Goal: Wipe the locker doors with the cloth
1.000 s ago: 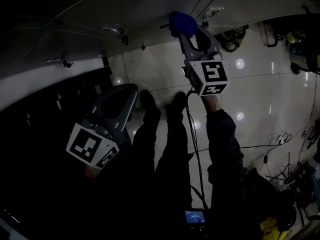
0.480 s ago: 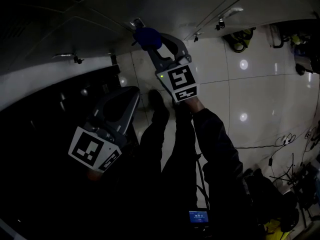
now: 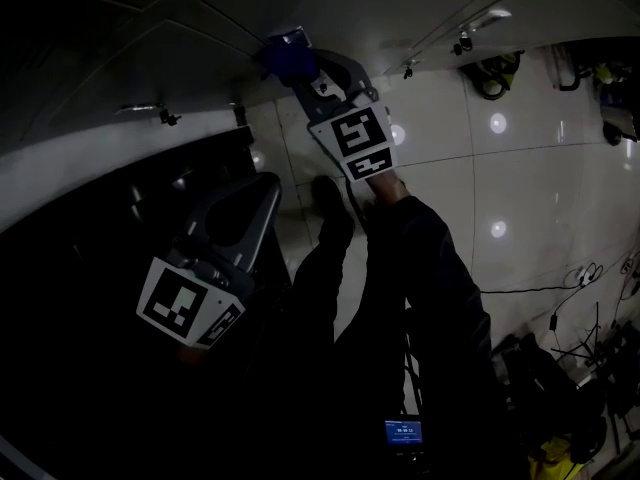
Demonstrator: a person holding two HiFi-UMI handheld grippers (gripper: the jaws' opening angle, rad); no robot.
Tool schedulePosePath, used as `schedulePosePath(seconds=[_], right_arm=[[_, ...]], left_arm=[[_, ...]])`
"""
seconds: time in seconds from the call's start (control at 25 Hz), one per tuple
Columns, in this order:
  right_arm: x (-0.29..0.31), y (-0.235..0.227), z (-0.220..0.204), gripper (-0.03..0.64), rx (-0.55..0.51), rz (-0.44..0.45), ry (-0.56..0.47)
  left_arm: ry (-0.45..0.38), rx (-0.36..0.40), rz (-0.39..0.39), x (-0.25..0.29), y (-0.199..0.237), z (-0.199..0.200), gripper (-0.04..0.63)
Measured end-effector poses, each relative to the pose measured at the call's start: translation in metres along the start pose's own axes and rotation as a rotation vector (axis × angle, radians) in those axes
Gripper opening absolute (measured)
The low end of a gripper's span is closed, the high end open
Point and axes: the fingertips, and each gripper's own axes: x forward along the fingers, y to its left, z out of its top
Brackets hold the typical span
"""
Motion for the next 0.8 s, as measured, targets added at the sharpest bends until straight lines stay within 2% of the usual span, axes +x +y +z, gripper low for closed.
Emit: schedulePosePath(seconds=[0.36,0.8], right_arm=[[-0.047,-0.073,-0.005,0.129,0.009,-0.112,0.013],[-0.108,-0.167,-0.021,0.129,0.063,-0.264,0.023]], left_arm=[[0.011,0.018,-0.050,0.025,-0.023,0.007,-0.020],[0.034,0.030,-0.069,0.059,-0.051,0.013,-0.020]])
